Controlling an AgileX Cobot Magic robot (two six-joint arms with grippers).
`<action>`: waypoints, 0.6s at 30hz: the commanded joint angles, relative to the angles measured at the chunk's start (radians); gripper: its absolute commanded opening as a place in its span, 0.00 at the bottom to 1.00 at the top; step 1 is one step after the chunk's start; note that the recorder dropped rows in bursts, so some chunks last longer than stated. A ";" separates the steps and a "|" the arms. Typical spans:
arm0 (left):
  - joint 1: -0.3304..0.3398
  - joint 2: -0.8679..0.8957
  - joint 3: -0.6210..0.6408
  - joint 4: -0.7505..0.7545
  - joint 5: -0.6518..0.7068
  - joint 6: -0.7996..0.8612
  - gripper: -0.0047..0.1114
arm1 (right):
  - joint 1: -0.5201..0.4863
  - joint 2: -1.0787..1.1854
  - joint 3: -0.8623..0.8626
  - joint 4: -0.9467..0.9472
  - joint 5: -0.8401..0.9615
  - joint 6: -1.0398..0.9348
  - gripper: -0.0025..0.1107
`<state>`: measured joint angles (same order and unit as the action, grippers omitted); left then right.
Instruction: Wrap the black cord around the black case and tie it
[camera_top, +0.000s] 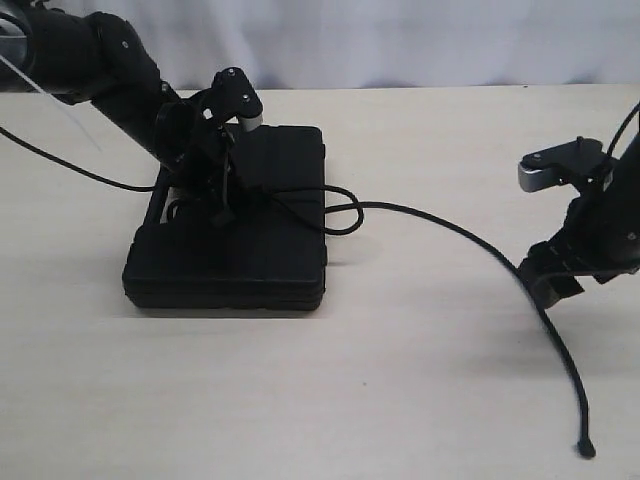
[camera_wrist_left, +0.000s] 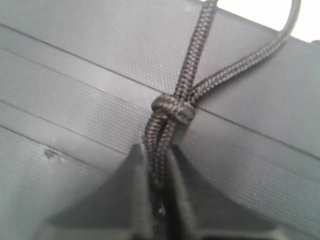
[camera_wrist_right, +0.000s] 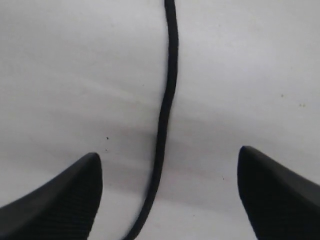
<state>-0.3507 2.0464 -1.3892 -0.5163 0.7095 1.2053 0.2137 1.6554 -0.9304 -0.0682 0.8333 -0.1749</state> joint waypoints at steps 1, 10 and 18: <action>0.001 0.009 0.003 -0.001 0.021 -0.030 0.04 | -0.007 0.001 0.035 -0.103 0.027 0.083 0.64; 0.001 0.009 0.003 -0.005 0.015 -0.032 0.04 | -0.004 0.004 0.059 -0.020 0.018 -0.073 0.64; 0.001 0.009 0.003 -0.027 0.016 -0.032 0.04 | -0.004 0.091 0.105 0.090 -0.257 0.111 0.43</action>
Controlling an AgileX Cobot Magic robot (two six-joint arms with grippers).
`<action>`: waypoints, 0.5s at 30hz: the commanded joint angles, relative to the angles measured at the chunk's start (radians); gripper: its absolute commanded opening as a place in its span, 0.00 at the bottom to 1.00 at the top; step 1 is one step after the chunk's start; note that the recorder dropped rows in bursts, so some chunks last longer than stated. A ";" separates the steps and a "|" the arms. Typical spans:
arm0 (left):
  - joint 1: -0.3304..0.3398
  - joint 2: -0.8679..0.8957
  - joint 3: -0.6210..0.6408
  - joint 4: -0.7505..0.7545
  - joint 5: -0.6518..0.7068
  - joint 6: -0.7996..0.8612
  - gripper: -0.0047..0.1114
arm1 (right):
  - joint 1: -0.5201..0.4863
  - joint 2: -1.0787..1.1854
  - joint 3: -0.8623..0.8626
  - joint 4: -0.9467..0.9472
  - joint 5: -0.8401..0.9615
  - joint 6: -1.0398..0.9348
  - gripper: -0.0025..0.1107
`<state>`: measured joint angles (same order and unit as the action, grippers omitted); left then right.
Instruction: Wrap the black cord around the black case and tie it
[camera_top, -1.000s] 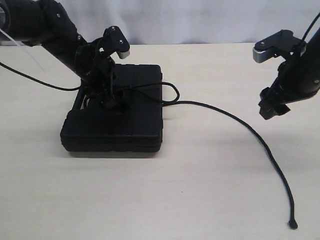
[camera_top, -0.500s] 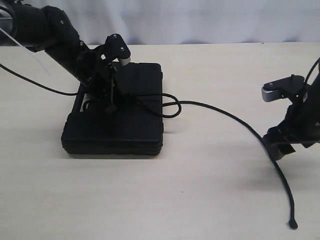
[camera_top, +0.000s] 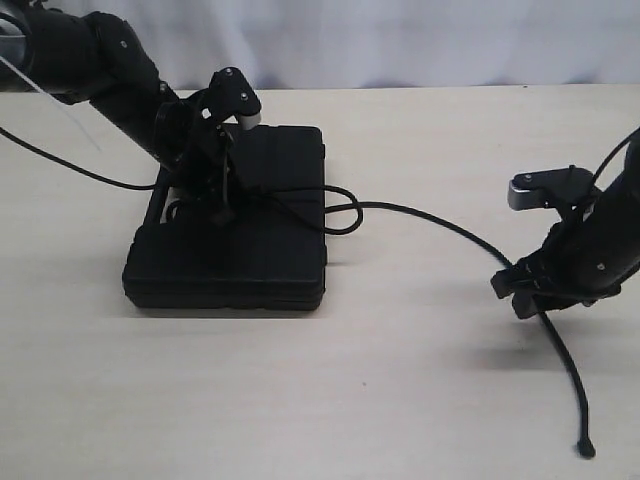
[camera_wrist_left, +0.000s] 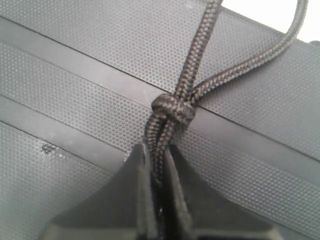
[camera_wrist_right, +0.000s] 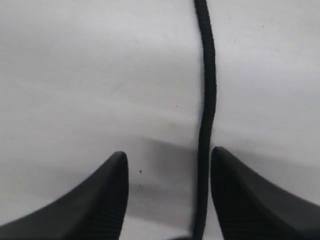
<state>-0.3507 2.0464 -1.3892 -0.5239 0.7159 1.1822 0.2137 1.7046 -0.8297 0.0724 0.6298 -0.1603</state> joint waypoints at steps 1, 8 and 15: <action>0.001 0.009 0.003 -0.019 0.010 -0.009 0.04 | -0.004 0.066 0.005 -0.061 -0.060 0.119 0.43; 0.001 0.009 0.003 -0.019 -0.014 -0.009 0.04 | -0.004 0.161 0.005 -0.072 -0.089 0.058 0.15; 0.001 0.009 0.003 -0.019 -0.035 -0.009 0.04 | -0.004 0.090 -0.053 0.182 -0.161 0.014 0.06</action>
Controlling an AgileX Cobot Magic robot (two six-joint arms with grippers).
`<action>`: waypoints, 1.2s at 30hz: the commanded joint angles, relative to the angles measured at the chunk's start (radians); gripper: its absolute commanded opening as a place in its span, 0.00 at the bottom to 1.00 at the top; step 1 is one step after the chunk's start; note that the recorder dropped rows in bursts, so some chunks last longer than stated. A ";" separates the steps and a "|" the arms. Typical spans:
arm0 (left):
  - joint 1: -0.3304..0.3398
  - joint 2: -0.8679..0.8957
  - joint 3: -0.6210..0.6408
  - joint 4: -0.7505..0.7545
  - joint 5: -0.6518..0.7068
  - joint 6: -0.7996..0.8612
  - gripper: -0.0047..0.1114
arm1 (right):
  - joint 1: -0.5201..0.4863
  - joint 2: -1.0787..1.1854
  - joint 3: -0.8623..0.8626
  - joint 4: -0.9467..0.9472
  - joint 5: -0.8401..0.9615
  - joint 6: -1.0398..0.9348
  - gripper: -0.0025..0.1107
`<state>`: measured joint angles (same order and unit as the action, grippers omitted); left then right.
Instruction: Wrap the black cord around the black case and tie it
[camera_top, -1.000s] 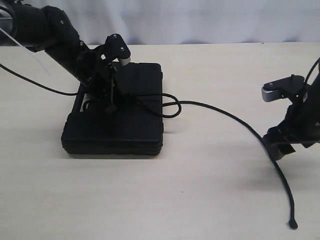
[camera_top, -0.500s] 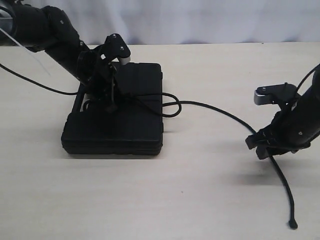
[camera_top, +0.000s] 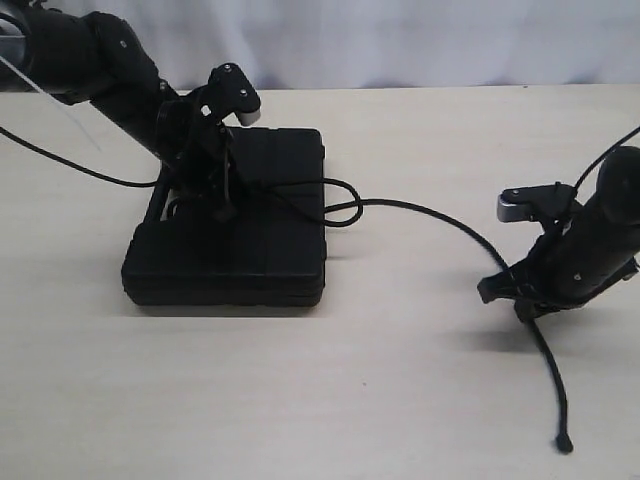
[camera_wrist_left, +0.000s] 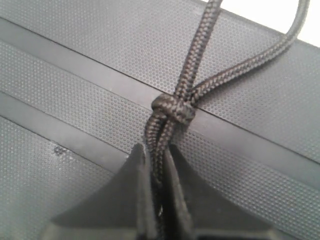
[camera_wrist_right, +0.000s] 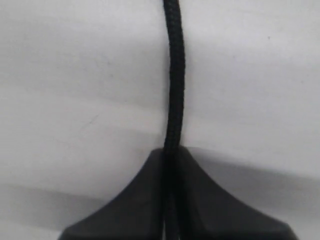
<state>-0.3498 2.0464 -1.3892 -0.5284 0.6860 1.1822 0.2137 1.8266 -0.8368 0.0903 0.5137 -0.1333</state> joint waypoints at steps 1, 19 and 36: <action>0.000 0.009 0.003 -0.015 -0.005 -0.009 0.04 | -0.004 -0.039 -0.067 0.217 -0.045 -0.013 0.06; 0.026 -0.046 0.000 -0.217 0.032 0.044 0.04 | 0.010 -0.059 -0.117 0.789 -0.486 -0.012 0.06; 0.070 -0.089 0.002 -0.435 0.228 0.280 0.04 | 0.010 -0.059 -0.243 0.853 -0.430 0.071 0.06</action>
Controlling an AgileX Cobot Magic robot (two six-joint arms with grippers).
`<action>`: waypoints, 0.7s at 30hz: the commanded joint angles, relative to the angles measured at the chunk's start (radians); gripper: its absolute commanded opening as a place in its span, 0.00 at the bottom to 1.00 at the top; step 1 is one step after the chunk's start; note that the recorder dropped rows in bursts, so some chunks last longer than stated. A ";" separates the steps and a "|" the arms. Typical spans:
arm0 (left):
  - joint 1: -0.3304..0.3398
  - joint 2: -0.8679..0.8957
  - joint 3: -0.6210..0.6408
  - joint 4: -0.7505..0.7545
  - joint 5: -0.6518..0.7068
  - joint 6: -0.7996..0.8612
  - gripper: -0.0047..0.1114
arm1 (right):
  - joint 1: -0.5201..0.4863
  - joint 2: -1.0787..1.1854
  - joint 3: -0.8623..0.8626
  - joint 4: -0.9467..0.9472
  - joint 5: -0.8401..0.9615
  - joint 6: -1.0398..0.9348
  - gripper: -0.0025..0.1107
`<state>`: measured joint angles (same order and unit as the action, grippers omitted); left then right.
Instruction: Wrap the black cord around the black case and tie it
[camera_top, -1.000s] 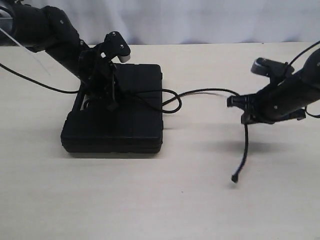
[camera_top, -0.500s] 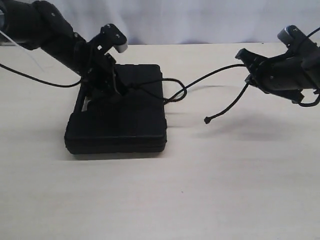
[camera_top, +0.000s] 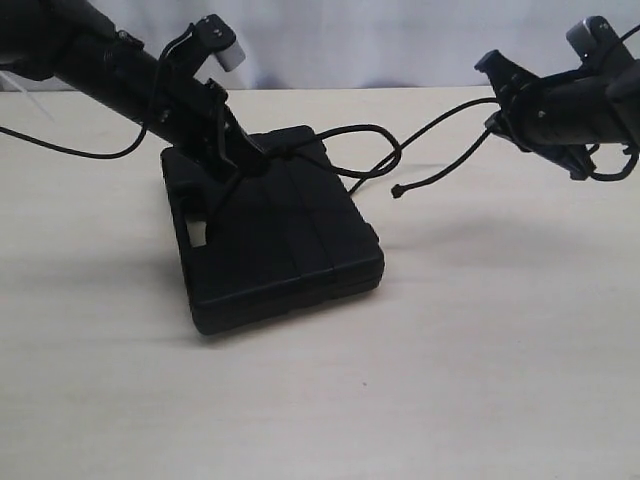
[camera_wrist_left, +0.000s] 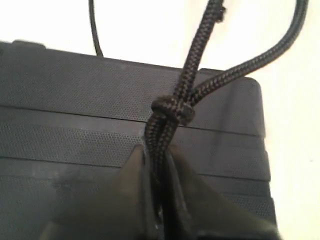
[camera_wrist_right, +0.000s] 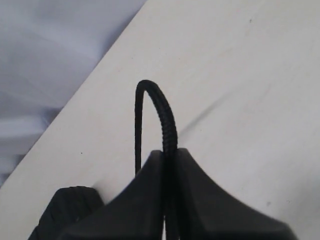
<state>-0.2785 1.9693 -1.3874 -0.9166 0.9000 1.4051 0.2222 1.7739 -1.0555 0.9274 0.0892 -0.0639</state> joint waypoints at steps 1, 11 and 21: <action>-0.001 -0.012 0.000 -0.047 0.014 0.074 0.04 | 0.002 -0.006 -0.032 0.033 -0.003 0.001 0.06; -0.007 -0.008 0.000 -0.109 -0.058 0.145 0.04 | 0.002 -0.006 -0.066 0.089 0.029 -0.001 0.06; -0.054 0.031 0.002 -0.105 -0.164 0.169 0.04 | 0.002 -0.006 -0.096 0.097 0.095 -0.003 0.06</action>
<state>-0.3182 1.9923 -1.3858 -0.9853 0.7716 1.5644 0.2222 1.7739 -1.1475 1.0201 0.1693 -0.0620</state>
